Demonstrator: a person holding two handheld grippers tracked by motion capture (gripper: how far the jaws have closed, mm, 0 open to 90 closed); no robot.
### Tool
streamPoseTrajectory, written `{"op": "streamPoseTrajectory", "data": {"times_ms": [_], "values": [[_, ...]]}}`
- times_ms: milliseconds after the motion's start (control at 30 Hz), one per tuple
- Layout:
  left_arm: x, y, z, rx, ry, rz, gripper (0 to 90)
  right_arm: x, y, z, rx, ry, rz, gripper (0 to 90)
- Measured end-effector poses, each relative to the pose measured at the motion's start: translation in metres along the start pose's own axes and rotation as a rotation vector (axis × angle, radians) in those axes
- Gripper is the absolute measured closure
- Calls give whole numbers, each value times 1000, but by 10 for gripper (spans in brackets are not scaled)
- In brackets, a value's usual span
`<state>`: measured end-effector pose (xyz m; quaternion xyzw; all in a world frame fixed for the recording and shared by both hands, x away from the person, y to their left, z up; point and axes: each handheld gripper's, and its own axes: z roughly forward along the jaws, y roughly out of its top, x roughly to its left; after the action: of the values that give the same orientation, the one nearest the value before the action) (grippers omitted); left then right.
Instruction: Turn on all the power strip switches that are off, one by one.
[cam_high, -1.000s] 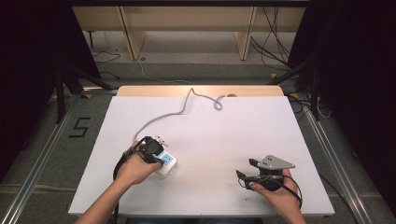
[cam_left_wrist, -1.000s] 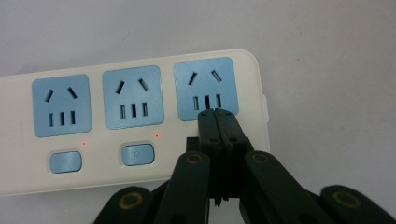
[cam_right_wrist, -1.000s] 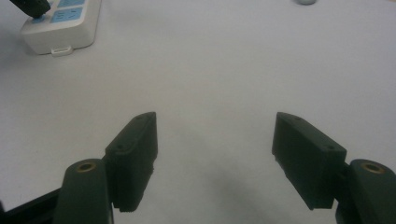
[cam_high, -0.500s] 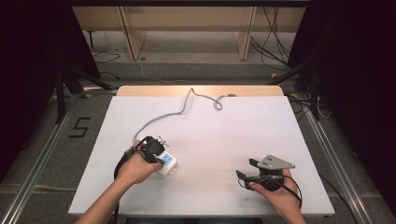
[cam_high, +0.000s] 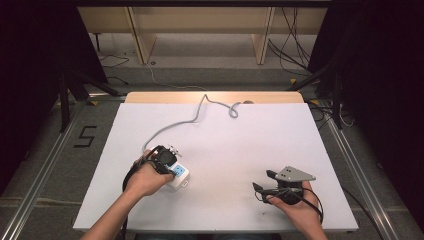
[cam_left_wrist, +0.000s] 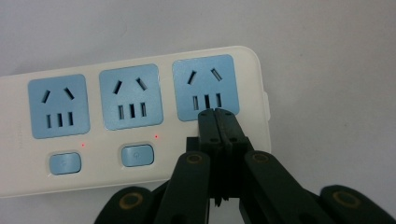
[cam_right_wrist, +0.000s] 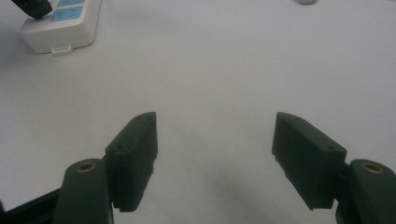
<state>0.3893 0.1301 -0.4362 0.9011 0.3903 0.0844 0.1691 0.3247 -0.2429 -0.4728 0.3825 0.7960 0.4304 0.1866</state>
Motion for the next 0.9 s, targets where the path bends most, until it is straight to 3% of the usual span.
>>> {"op": "streamPoseTrajectory", "data": {"times_ms": [467, 900], "values": [[-3, 2, 1, 13, 16, 14, 899, 0, 0, 0, 2, 0, -3, 321], [3, -3, 1, -19, -25, -11, 898, -1, 0, 0, -1, 0, -1, 322]]}}
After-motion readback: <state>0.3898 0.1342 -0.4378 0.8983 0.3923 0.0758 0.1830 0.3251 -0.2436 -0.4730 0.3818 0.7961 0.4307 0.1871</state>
